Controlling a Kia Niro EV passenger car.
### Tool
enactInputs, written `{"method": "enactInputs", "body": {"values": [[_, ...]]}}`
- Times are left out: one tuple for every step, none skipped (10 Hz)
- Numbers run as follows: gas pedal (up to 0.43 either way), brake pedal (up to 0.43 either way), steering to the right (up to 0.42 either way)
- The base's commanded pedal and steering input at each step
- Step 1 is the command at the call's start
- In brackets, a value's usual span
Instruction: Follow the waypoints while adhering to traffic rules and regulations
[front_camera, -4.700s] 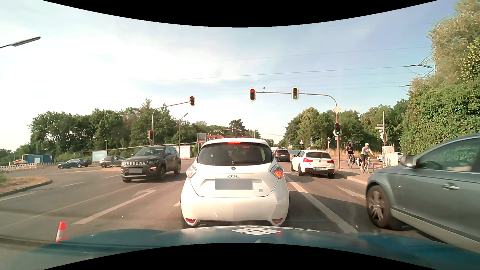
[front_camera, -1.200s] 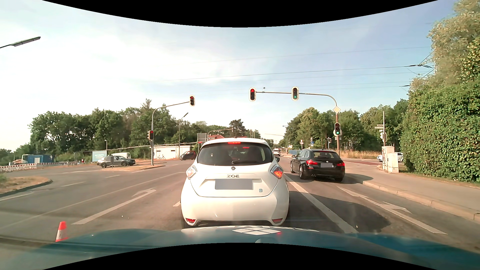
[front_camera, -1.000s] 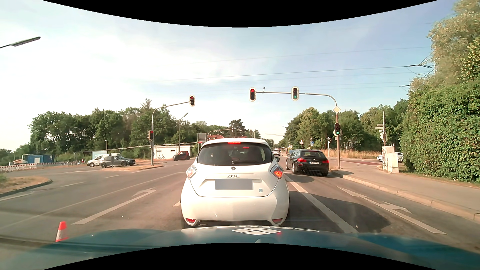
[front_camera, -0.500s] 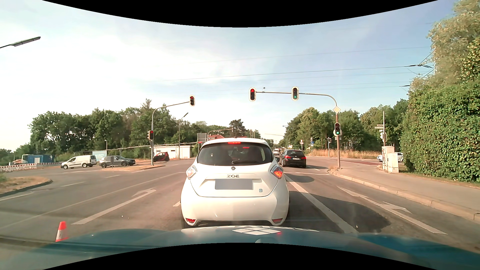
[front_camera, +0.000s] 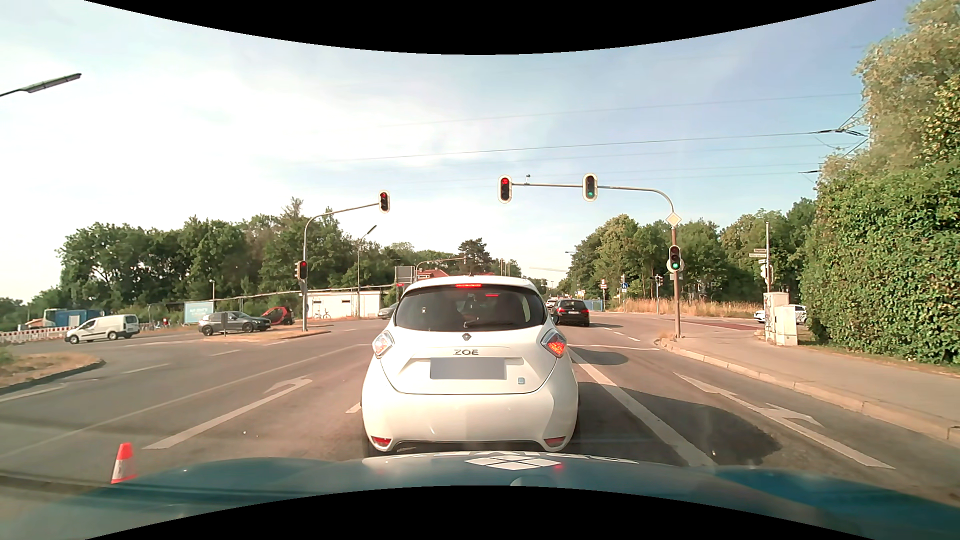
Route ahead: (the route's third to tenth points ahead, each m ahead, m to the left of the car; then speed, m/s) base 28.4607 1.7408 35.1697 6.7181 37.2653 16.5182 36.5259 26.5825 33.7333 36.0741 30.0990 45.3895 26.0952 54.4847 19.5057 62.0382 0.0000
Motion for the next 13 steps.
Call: {"method": "enactInputs", "body": {"values": [[0.0, 0.238, 0.005], [0.0, 0.238, 0.005], [0.0, 0.238, 0.005], [0.0, 0.238, 0.005], [0.0, 0.238, 0.005], [0.0, 0.244, 0.005], [0.0, 0.244, 0.005], [0.0, 0.238, 0.005], [0.0, 0.238, 0.005], [0.0, 0.238, 0.005], [0.0, 0.244, 0.006], [0.0, 0.238, 0.005], [0.0, 0.238, 0.005]]}}
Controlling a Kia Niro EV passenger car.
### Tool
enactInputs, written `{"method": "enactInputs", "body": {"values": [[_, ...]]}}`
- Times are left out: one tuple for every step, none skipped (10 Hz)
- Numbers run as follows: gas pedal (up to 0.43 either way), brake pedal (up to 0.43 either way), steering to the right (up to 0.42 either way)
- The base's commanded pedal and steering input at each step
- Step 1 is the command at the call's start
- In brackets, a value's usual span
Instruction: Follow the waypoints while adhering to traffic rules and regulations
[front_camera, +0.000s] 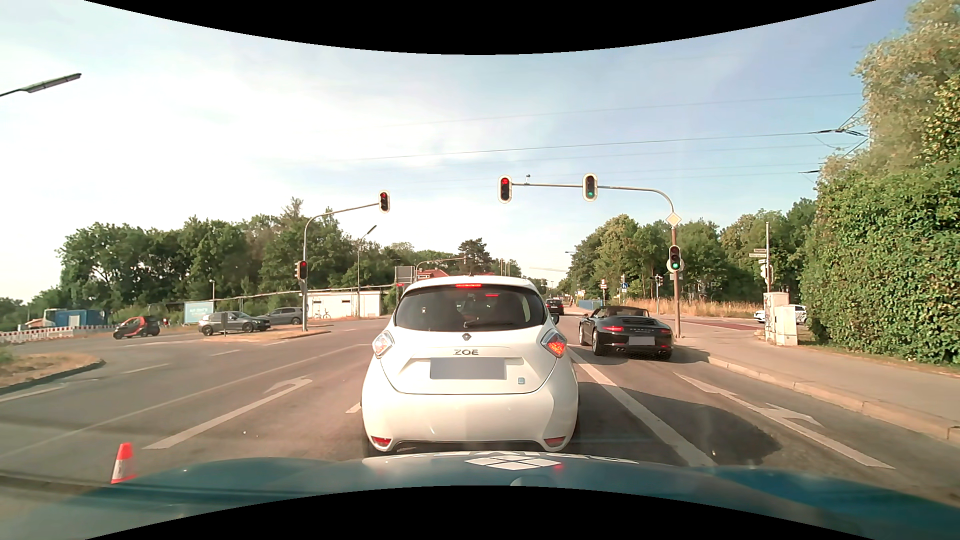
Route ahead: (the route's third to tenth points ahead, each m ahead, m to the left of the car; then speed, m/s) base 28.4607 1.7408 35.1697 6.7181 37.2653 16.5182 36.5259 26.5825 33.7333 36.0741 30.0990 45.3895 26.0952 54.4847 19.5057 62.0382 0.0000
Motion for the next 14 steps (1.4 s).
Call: {"method": "enactInputs", "body": {"values": [[0.0, 0.238, 0.005], [0.0, 0.238, 0.005], [0.0, 0.244, 0.005], [0.0, 0.238, 0.006], [0.0, 0.238, 0.005], [0.0, 0.238, 0.005], [0.0, 0.238, 0.005], [0.0, 0.238, 0.005], [0.0, 0.238, 0.005], [0.0, 0.238, 0.005], [0.0, 0.238, 0.006], [0.0, 0.238, 0.006], [0.0, 0.238, 0.005], [0.0, 0.244, 0.005]]}}
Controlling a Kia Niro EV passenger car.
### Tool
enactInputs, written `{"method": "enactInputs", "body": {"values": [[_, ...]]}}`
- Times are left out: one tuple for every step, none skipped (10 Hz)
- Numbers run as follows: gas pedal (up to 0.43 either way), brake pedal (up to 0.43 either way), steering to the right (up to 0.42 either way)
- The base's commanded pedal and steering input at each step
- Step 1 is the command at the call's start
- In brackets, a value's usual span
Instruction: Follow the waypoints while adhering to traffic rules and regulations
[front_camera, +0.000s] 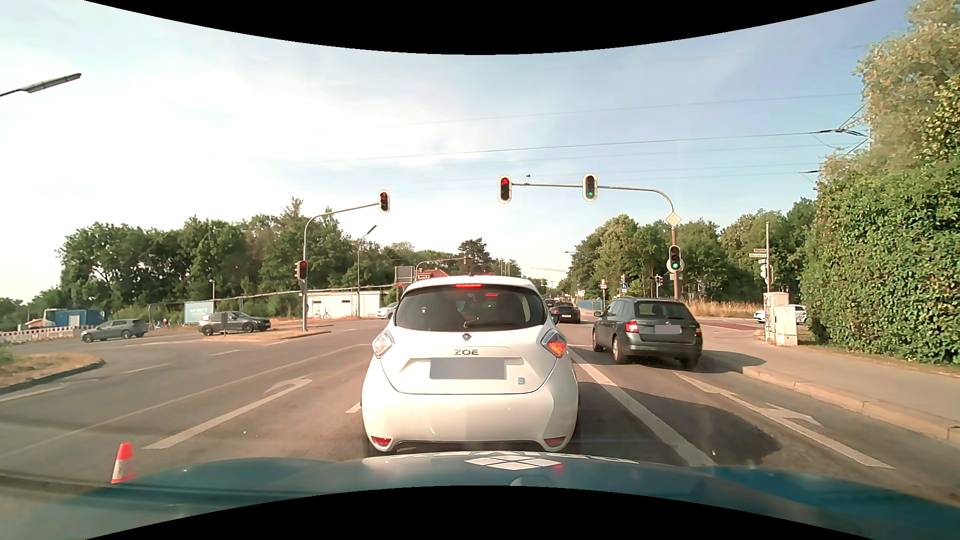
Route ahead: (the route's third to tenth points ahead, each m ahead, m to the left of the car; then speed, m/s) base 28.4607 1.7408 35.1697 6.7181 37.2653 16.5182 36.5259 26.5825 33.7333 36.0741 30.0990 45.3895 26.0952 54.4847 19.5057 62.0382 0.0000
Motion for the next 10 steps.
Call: {"method": "enactInputs", "body": {"values": [[0.0, 0.238, 0.005], [0.0, 0.244, 0.005], [0.0, 0.238, 0.005], [0.0, 0.238, 0.005], [0.0, 0.244, 0.006], [0.0, 0.238, 0.005], [0.0, 0.238, 0.005], [0.0, 0.238, 0.005], [0.0, 0.238, 0.005], [0.0, 0.238, 0.005]]}}
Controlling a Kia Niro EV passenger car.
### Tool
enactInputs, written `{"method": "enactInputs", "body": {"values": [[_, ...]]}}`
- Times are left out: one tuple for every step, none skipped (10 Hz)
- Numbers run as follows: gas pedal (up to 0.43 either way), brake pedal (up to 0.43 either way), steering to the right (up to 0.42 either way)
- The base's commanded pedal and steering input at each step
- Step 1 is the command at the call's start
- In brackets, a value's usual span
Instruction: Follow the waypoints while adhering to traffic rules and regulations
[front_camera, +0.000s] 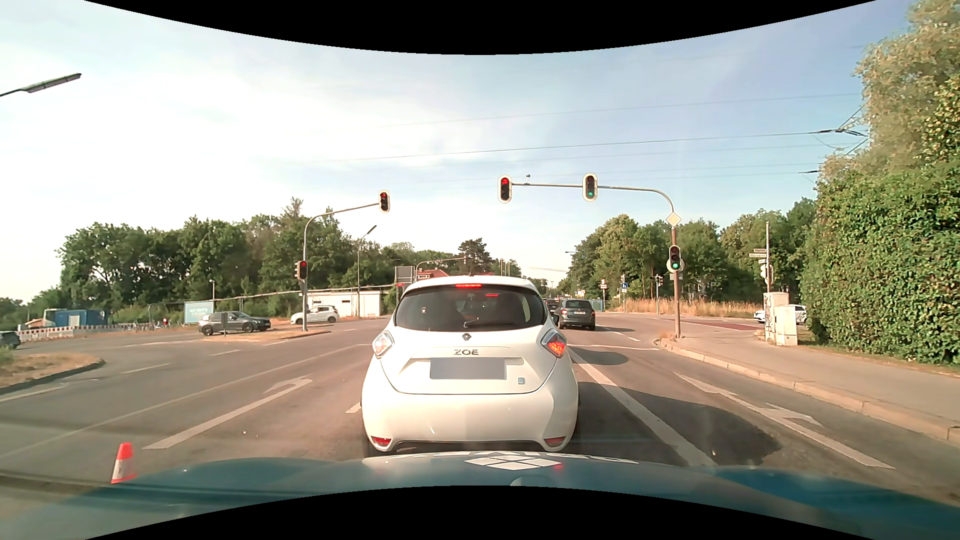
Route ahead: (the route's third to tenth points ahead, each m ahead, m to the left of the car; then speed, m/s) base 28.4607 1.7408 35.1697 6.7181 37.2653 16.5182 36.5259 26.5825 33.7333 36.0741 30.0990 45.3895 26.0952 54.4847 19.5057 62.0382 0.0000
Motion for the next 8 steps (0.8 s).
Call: {"method": "enactInputs", "body": {"values": [[0.0, 0.238, 0.005], [0.0, 0.244, 0.006], [0.0, 0.244, 0.005], [0.0, 0.238, 0.005], [0.0, 0.238, 0.006], [0.0, 0.238, 0.005], [0.0, 0.238, 0.005], [0.0, 0.238, 0.005]]}}
